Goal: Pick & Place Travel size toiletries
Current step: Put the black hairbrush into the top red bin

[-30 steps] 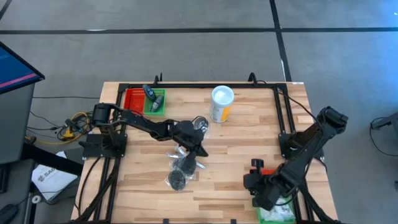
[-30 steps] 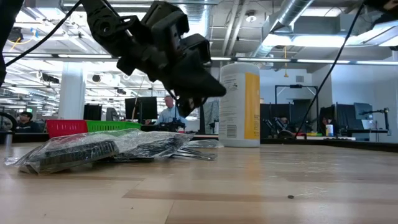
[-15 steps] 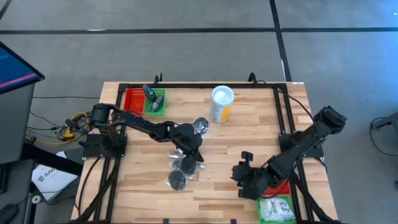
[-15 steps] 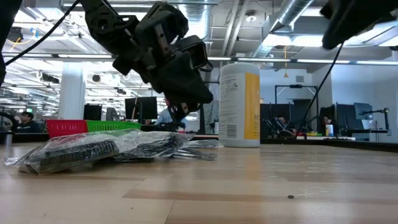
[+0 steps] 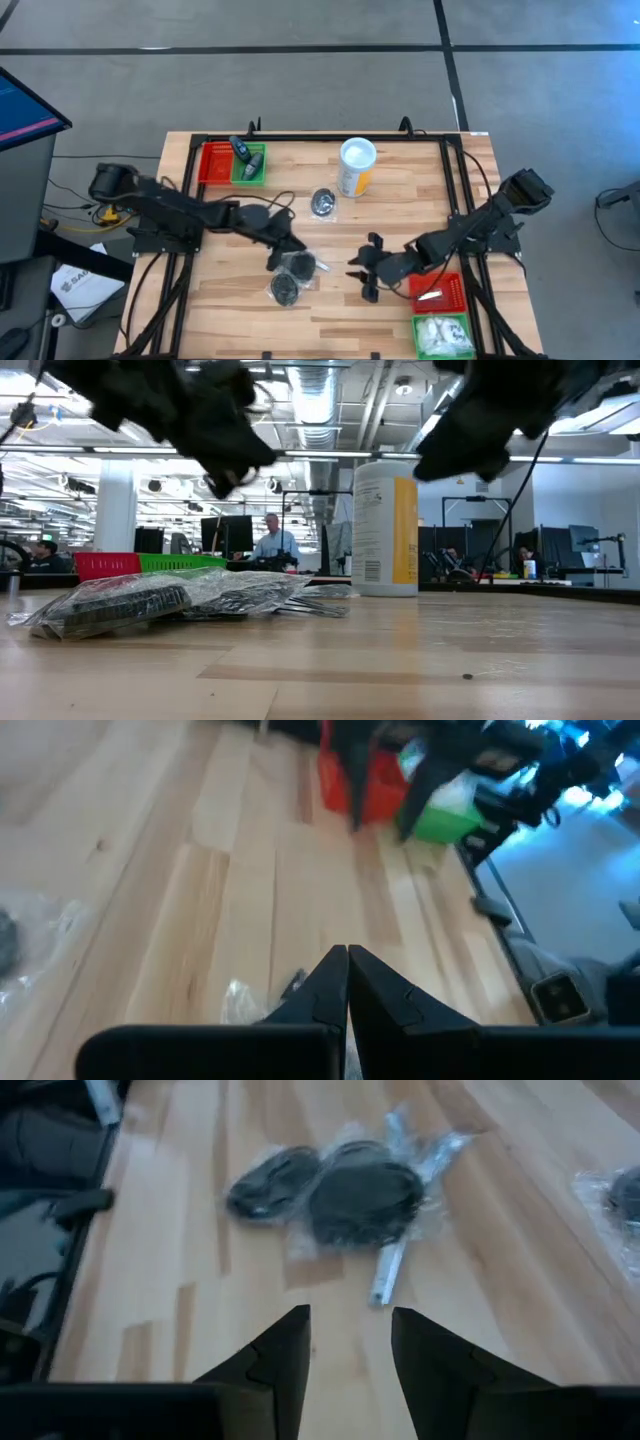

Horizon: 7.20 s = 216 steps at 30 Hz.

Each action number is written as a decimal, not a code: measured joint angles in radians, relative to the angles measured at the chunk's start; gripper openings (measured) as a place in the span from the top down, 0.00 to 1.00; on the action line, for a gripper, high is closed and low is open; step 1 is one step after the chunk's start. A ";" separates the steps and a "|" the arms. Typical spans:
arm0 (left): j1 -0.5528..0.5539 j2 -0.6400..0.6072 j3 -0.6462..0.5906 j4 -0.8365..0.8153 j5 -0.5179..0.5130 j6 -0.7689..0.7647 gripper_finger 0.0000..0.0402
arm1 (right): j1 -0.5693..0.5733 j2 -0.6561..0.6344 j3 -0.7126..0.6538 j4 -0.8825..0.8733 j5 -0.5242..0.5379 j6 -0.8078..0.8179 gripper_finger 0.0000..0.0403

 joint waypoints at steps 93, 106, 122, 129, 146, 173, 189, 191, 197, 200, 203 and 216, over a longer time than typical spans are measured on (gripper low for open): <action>-0.107 -0.220 -0.152 0.026 -0.257 -0.009 0.99 | -0.392 0.533 0.038 0.790 -0.449 0.060 0.67; -0.107 -0.220 -0.152 0.026 -0.257 -0.009 0.99 | -0.363 0.529 0.039 0.752 -0.444 0.080 0.67; -0.107 -0.220 -0.152 0.026 -0.257 -0.009 0.99 | -0.335 0.530 0.039 0.751 -0.445 0.104 0.67; -0.107 -0.220 -0.152 0.027 -0.257 -0.009 0.99 | -0.330 0.532 0.039 0.746 -0.446 0.074 0.76; -0.107 -0.220 -0.151 0.026 -0.256 -0.009 0.99 | -0.311 0.522 0.033 0.753 -0.458 0.017 1.00; -0.099 -0.220 -0.151 0.116 -0.474 0.095 0.99 | -0.343 -0.055 0.036 0.120 -0.445 -0.396 1.00; 0.121 -0.220 -0.150 0.196 -0.310 0.224 0.95 | -0.385 -0.138 0.038 0.064 -0.445 -0.429 1.00; 0.142 -0.220 -0.150 0.210 -0.245 0.202 0.91 | -0.385 -0.152 0.039 0.044 -0.445 -0.445 1.00; 0.159 -0.220 -0.151 0.267 -0.104 0.186 0.77 | -0.383 -0.166 0.096 0.025 -0.445 -0.521 1.00; 0.159 -0.220 -0.151 0.297 -0.080 0.162 0.72 | -0.383 -0.170 0.132 -0.019 -0.445 -0.554 1.00; 0.158 -0.220 -0.151 0.306 -0.076 0.147 0.67 | -0.383 -0.169 0.170 -0.052 -0.445 -0.587 1.00; 0.158 -0.220 -0.151 0.363 -0.037 0.110 0.48 | -0.383 -0.169 0.294 -0.159 -0.445 -0.665 1.00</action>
